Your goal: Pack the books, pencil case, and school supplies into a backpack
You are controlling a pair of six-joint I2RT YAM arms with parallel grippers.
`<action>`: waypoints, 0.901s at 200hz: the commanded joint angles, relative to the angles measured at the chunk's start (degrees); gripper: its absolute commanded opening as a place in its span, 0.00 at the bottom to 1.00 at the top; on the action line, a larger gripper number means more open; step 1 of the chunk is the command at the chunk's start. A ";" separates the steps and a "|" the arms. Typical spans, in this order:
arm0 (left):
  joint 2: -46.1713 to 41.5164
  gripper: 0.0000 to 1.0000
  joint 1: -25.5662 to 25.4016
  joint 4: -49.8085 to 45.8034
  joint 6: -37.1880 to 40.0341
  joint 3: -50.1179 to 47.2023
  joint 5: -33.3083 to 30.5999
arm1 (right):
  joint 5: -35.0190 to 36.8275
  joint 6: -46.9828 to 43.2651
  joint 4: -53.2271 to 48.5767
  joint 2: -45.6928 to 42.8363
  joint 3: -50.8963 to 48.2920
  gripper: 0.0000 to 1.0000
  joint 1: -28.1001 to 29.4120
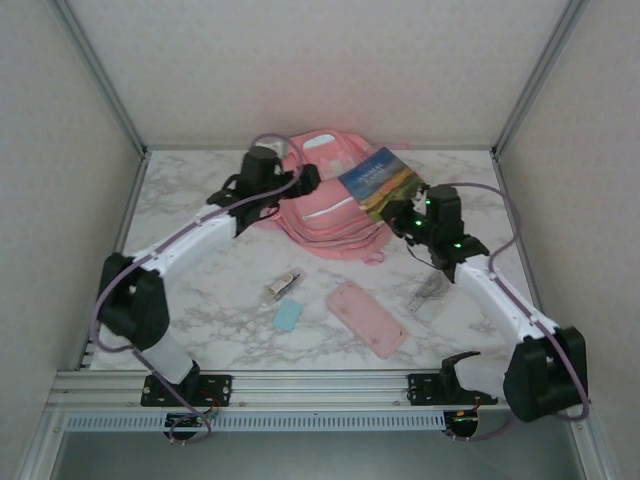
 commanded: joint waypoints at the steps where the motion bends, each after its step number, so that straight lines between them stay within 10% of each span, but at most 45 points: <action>1: 6.02 0.86 -4.52 -12.12 12.06 6.21 -0.90 | 1.96 -10.92 -12.08 -4.89 -0.94 0.00 -4.14; 58: 22.99 0.83 -10.43 -24.30 21.94 22.35 -3.25 | 2.59 -18.26 -20.44 -11.25 -1.70 0.00 -12.70; 135: 35.15 0.79 -10.70 -28.20 27.16 33.68 -23.18 | -4.54 -17.75 -17.71 -13.69 -5.41 0.00 -16.14; 180: 37.73 0.16 -10.53 -31.03 27.59 37.04 -21.01 | -5.21 -17.64 -18.22 -14.34 -5.21 0.00 -16.36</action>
